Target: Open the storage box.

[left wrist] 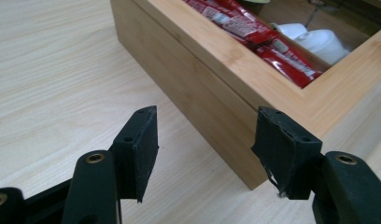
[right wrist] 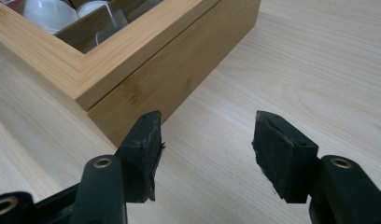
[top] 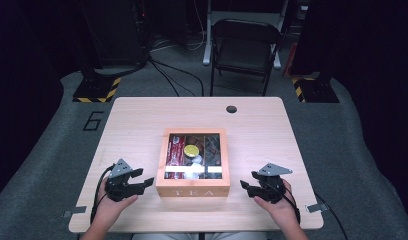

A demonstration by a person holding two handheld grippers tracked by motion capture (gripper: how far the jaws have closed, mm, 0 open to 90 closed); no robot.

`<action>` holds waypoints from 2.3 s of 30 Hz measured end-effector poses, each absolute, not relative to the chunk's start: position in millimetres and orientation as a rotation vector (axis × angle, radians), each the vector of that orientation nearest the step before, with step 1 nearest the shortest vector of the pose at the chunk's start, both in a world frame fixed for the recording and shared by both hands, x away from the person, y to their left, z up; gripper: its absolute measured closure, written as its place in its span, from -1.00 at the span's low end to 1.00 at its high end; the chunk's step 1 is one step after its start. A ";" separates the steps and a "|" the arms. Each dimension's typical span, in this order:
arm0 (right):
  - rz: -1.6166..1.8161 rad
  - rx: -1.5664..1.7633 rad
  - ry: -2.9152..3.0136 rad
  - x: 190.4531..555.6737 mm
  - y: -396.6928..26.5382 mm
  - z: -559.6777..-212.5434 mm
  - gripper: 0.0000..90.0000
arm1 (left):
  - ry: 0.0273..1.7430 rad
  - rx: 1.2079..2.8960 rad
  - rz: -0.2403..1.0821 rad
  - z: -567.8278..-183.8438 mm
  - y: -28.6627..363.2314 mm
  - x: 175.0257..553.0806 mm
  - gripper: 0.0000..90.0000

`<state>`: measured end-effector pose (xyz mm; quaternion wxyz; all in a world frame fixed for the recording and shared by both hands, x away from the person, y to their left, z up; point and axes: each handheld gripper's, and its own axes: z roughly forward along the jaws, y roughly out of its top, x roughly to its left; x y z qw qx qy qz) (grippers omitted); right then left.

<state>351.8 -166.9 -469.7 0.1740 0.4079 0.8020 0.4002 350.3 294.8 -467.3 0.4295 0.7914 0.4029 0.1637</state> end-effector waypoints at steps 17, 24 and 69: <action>1.245 0.993 2.317 331.6 -145.2 -456.3 -0.10 | 0.890 1.979 0.387 -455.1 275.3 334.2 -0.11; 1.236 0.968 2.360 335.6 -137.2 -462.0 -0.05 | 0.878 2.000 0.373 -459.9 267.7 333.4 -0.15; 1.251 0.922 2.408 341.7 -120.7 -466.9 0.27 | 0.892 2.020 0.352 -466.7 263.8 329.6 0.13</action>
